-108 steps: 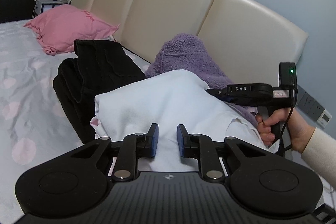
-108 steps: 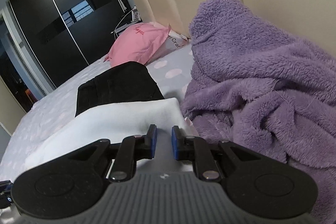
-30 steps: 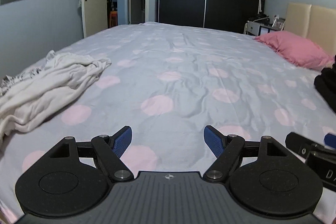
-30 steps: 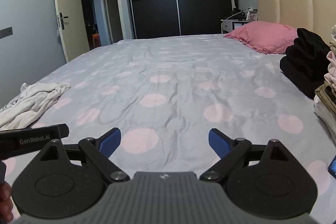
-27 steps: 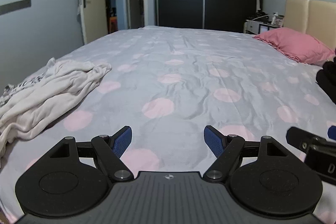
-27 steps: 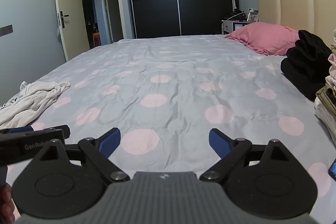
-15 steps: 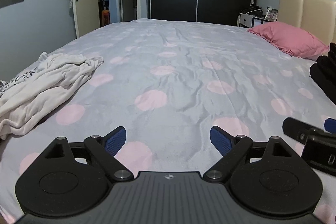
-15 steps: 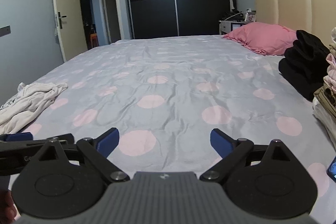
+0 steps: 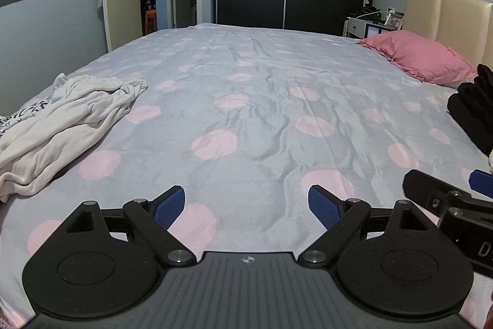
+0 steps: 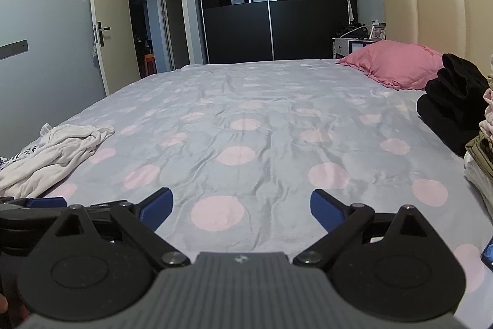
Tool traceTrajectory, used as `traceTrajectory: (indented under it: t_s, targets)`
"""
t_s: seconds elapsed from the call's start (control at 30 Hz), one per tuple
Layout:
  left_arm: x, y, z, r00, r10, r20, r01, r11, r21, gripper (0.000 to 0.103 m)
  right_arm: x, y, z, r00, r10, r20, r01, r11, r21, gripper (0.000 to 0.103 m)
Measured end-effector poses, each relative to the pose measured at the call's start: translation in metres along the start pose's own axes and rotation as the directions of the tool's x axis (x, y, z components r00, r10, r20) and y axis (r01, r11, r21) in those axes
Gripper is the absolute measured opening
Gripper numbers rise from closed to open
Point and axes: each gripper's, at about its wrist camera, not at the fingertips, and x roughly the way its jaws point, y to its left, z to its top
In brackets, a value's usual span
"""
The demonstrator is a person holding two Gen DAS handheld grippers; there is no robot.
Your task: Fold clothes
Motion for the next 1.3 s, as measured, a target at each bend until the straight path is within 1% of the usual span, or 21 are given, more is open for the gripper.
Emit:
traceTrajectory:
  t_s: [0.43, 0.77, 1.3]
  targets:
    - [-0.005, -0.005, 0.004, 1.0, -0.002, 0.018, 0.002, 1.0, 0.014, 0.088, -0.008, 0.001, 0.005, 1.0, -0.005, 0.028, 0.005, 1.0, 0.004, 0.097]
    - [-0.007, -0.004, 0.006, 1.0, -0.007, 0.017, 0.007, 1.0, 0.003, 0.088, -0.011, 0.003, 0.006, 0.999, -0.009, 0.033, 0.009, 1.0, 0.014, 0.097]
    - [-0.007, -0.007, 0.006, 1.0, -0.011, 0.007, 0.011, 1.0, -0.005, 0.088, -0.008, -0.004, 0.008, 1.0, -0.009, 0.028, 0.008, 0.999, 0.035, 0.097]
